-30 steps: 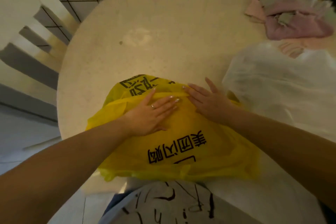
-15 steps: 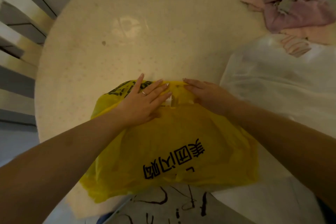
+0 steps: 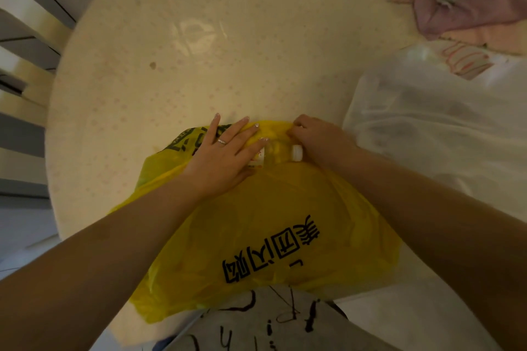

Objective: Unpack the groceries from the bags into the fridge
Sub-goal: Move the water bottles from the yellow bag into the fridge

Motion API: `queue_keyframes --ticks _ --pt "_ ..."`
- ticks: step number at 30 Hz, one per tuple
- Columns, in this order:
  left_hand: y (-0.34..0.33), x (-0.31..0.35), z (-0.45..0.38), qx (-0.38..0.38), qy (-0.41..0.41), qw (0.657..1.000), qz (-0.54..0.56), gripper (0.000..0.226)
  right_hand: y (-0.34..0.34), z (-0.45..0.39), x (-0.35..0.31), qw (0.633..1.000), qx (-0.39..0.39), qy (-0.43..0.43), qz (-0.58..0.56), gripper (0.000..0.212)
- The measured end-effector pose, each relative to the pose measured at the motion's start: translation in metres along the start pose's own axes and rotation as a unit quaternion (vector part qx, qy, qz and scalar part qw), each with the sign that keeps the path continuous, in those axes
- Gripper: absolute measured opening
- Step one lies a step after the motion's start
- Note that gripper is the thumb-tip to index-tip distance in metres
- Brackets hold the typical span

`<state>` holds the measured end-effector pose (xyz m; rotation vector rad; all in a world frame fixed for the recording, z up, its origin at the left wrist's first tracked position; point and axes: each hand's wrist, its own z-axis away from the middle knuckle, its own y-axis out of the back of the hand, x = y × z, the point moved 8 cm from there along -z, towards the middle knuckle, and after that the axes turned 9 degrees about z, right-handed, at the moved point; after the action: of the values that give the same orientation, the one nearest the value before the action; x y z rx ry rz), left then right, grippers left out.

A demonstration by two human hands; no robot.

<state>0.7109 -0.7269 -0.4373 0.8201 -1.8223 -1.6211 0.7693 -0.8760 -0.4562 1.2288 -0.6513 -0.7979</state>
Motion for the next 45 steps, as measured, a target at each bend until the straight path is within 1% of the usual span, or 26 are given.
queue_keyframes --ticks 2,3,6,8,9,10,12,15,17,19,20,24,27,30,36,39,41,45 --pt "0.004 0.005 -0.003 0.012 -0.005 1.000 0.003 0.069 0.000 0.003 0.003 1.000 -0.002 -0.015 -0.023 0.039" --pt "0.007 0.009 -0.005 0.022 -0.014 1.000 0.004 0.068 0.006 0.006 0.005 0.999 0.025 -0.023 -0.036 0.043" --pt "0.016 0.027 -0.013 0.058 -0.059 0.996 0.026 0.065 0.039 0.028 0.007 0.982 0.184 -0.020 -0.035 0.044" --pt "0.019 0.036 -0.018 0.065 -0.083 0.994 0.040 0.060 0.050 0.044 -0.002 0.970 0.238 0.007 -0.046 0.040" --pt "0.017 0.039 -0.020 0.060 -0.088 0.993 0.040 0.057 0.051 0.050 -0.008 0.967 0.248 0.023 -0.045 0.038" --pt "0.015 0.040 -0.021 0.052 -0.088 0.994 0.039 0.054 0.050 0.053 -0.011 0.968 0.246 0.036 -0.040 0.037" --pt "0.011 0.036 -0.022 0.036 -0.069 0.996 0.046 0.051 0.038 0.050 -0.013 0.976 0.210 0.040 -0.035 0.038" --pt "0.006 0.026 -0.023 0.016 -0.028 0.997 0.064 0.049 0.017 0.039 -0.007 0.991 0.126 -0.001 -0.048 0.048" --pt "0.002 0.024 -0.022 0.004 -0.024 0.998 0.066 0.047 0.006 0.034 -0.007 0.994 0.073 -0.026 -0.071 0.050" --pt "-0.001 0.024 -0.020 0.001 -0.025 0.998 0.066 0.045 -0.001 0.030 -0.008 0.995 0.039 -0.047 -0.084 0.053" --pt "-0.002 0.024 -0.019 0.002 -0.024 0.998 0.066 0.044 -0.003 0.029 -0.009 0.994 0.038 -0.053 -0.090 0.054" --pt "0.002 0.024 -0.018 0.011 -0.022 0.998 0.066 0.046 0.004 0.033 -0.011 0.987 0.069 -0.047 -0.139 0.049" --pt "0.014 0.020 -0.012 0.037 -0.019 0.997 0.064 0.049 0.019 0.042 -0.012 0.975 0.109 -0.046 -0.188 0.046" --pt "0.034 0.011 -0.001 0.082 0.004 0.994 0.070 0.051 0.041 0.049 -0.018 0.946 0.152 -0.061 -0.279 0.046" --pt "0.078 0.001 0.020 0.142 0.069 0.981 0.109 0.054 0.096 0.058 -0.048 0.896 0.239 -0.029 -0.374 0.042" --pt "0.099 -0.002 0.027 0.168 0.103 0.971 0.134 0.058 0.126 0.057 -0.058 0.887 0.271 -0.002 -0.373 0.043" --pt "0.110 0.001 0.030 0.177 0.135 0.959 0.176 0.063 0.145 0.059 -0.064 0.884 0.295 0.016 -0.362 0.044" --pt "0.126 0.019 0.032 0.203 0.191 0.919 0.279 0.072 0.170 0.073 -0.068 0.882 0.318 0.040 -0.346 0.042"
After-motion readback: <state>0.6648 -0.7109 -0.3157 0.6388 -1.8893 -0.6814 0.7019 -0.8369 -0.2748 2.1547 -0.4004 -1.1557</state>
